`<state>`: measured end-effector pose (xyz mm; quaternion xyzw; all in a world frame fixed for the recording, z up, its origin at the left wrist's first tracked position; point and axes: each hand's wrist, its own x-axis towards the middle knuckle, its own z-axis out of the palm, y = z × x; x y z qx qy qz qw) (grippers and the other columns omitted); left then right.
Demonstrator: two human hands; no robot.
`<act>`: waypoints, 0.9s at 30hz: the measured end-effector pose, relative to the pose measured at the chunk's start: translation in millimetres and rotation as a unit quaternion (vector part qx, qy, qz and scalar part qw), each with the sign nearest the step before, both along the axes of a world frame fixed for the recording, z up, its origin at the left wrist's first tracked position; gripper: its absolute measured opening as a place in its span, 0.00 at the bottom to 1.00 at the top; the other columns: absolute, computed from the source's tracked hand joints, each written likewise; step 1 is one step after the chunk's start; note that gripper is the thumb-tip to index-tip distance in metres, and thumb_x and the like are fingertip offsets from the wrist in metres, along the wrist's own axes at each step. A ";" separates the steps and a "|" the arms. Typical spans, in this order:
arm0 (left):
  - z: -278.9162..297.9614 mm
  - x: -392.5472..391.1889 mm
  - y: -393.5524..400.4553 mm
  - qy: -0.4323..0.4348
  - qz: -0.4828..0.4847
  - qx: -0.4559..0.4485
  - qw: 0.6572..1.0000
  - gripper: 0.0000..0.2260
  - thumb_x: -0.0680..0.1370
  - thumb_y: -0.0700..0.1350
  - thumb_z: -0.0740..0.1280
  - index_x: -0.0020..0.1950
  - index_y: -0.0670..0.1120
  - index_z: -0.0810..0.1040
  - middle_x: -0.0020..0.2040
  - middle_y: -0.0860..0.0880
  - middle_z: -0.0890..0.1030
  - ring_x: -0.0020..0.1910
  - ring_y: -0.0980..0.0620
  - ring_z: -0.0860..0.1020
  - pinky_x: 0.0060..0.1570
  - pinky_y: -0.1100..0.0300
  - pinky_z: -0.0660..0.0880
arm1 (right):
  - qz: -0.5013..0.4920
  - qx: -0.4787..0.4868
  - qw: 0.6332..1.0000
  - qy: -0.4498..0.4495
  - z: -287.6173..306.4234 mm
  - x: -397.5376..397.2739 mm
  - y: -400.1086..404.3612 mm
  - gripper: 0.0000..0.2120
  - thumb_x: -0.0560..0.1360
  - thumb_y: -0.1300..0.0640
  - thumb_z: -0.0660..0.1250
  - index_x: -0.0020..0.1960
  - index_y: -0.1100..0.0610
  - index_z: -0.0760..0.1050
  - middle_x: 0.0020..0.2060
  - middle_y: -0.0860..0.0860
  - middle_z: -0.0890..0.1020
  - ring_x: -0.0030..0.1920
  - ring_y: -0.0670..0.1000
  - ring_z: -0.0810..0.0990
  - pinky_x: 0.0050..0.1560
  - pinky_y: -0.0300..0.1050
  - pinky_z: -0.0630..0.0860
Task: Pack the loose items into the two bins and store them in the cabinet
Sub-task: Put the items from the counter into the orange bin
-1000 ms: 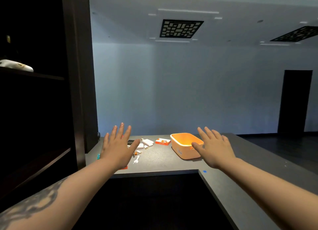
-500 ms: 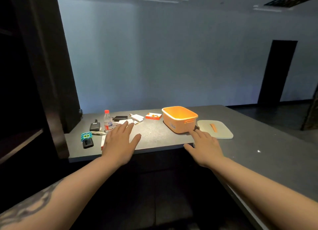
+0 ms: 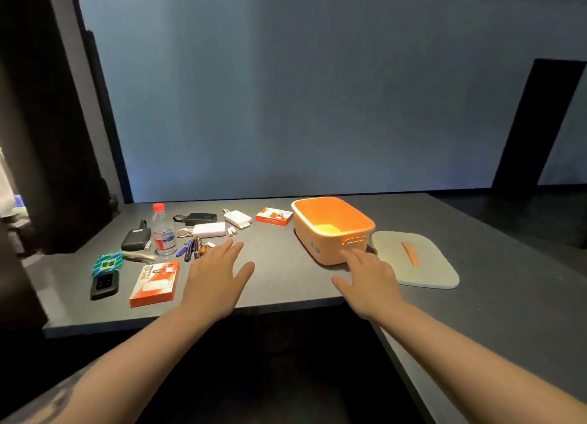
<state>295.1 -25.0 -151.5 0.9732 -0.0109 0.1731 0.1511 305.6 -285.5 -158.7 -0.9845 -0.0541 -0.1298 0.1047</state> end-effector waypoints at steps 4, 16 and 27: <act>-7.2 46.7 2.8 0.019 0.005 -0.004 1.000 0.25 0.80 0.60 0.54 0.75 0.53 0.60 0.76 0.51 0.61 0.75 0.51 0.59 0.72 0.49 0.57 | 0.012 0.006 1.000 0.025 -9.6 50.7 7.1 0.27 0.79 0.43 0.58 0.75 0.50 0.59 0.72 0.48 0.67 0.71 0.52 0.64 0.70 0.51 0.61; -66.2 210.1 64.3 0.054 -0.011 -0.029 0.998 0.26 0.80 0.60 0.54 0.76 0.55 0.58 0.77 0.53 0.59 0.75 0.52 0.57 0.73 0.50 0.54 | -0.030 0.023 0.999 0.014 -38.9 223.5 50.6 0.28 0.78 0.46 0.61 0.75 0.50 0.59 0.71 0.48 0.67 0.70 0.51 0.65 0.70 0.52 0.62; -148.5 286.4 88.3 0.160 0.003 -0.100 0.982 0.26 0.79 0.61 0.53 0.75 0.53 0.62 0.75 0.52 0.63 0.73 0.51 0.61 0.71 0.55 0.56 | -0.101 0.014 0.995 -0.019 -72.8 281.4 71.7 0.32 0.77 0.46 0.63 0.77 0.51 0.55 0.73 0.49 0.65 0.72 0.51 0.63 0.72 0.50 0.59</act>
